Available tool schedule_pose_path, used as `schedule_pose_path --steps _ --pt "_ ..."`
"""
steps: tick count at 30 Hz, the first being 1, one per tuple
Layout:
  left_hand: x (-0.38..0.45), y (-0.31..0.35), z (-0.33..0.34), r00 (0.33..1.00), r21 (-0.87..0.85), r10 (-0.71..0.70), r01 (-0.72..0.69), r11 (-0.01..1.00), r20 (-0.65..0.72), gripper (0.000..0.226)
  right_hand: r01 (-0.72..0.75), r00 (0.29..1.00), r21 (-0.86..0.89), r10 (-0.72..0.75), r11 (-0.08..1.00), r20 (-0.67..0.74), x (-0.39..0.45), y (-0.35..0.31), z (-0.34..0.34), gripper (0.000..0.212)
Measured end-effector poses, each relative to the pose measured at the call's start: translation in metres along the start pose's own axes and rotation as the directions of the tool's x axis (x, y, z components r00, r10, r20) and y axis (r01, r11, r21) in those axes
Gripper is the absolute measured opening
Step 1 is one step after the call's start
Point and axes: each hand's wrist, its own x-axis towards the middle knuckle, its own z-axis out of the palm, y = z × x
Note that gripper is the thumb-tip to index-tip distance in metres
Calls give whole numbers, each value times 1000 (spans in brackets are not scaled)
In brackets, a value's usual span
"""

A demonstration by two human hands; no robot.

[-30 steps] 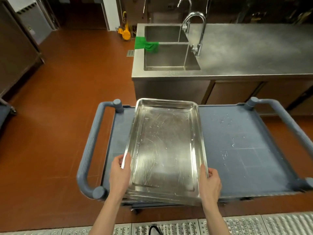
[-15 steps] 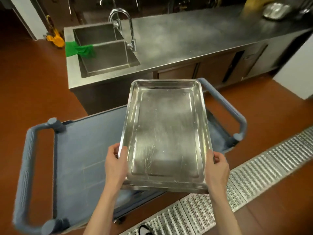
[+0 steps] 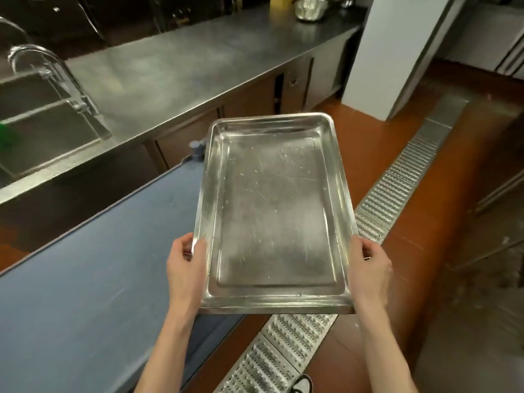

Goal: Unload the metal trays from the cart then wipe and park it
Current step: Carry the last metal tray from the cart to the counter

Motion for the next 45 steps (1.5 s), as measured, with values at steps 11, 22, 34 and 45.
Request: schedule_pose_path --steps 11,22,34,45 --pt "-50 27 161 963 -20 111 -110 994 245 18 -104 961 10 103 995 -257 72 53 -141 19" --pt "-100 51 299 815 15 186 -233 972 548 22 -203 797 98 223 974 -562 77 104 -255 25" --pt "-154 85 437 420 -30 162 -303 952 893 23 -328 409 299 420 896 -810 41 131 -318 30" --pt "-249 93 516 -51 -175 168 -334 926 985 27 -295 -77 458 457 839 -886 -29 143 -341 27"
